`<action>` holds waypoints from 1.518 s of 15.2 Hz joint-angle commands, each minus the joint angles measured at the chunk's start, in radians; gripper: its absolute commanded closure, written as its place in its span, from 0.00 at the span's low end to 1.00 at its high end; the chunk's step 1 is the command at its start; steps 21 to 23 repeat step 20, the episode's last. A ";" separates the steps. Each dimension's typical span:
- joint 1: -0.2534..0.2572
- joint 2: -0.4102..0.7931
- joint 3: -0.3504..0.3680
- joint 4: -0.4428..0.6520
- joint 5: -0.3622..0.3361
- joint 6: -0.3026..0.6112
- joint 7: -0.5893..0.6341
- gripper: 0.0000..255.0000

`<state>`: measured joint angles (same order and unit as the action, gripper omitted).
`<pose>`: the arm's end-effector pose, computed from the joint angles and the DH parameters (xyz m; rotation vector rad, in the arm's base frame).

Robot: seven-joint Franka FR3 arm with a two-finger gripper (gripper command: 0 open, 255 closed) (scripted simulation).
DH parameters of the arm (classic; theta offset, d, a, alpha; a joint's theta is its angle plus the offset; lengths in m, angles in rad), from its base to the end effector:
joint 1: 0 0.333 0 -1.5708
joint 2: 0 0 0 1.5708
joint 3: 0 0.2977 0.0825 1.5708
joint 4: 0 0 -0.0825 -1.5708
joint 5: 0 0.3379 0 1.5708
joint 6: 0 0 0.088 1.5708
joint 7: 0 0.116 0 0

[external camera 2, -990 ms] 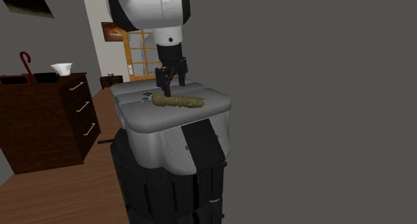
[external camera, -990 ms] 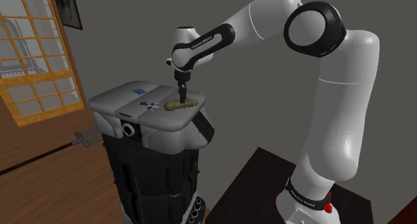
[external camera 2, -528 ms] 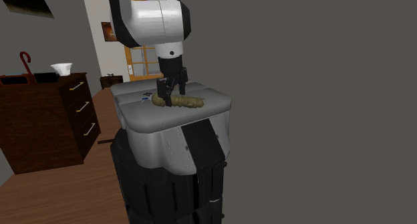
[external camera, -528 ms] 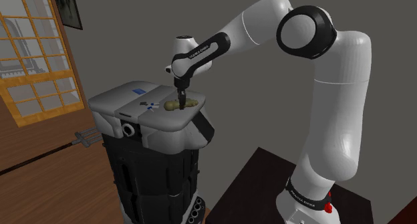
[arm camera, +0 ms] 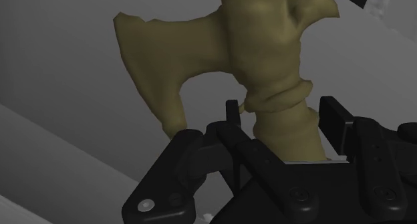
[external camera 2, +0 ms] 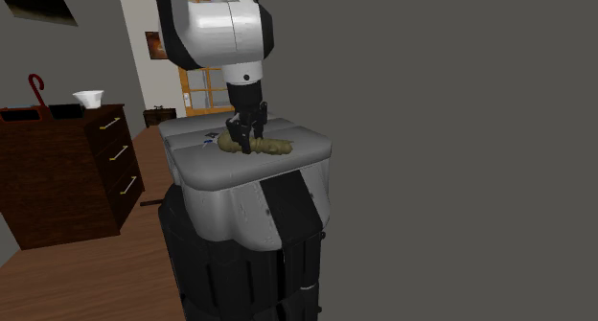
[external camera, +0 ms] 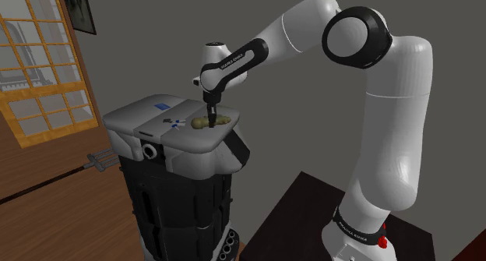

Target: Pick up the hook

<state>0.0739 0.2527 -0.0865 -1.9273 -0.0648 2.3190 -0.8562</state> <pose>0.5818 -0.0065 0.3728 2.7216 1.2956 0.1455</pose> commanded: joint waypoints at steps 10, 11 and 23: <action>0.001 -0.039 0.000 0.043 0.000 -0.084 -0.004 1.00; 0.001 -0.044 0.000 0.051 0.000 -0.096 -0.005 1.00; 0.002 -0.074 0.000 0.109 0.001 -0.184 -0.010 1.00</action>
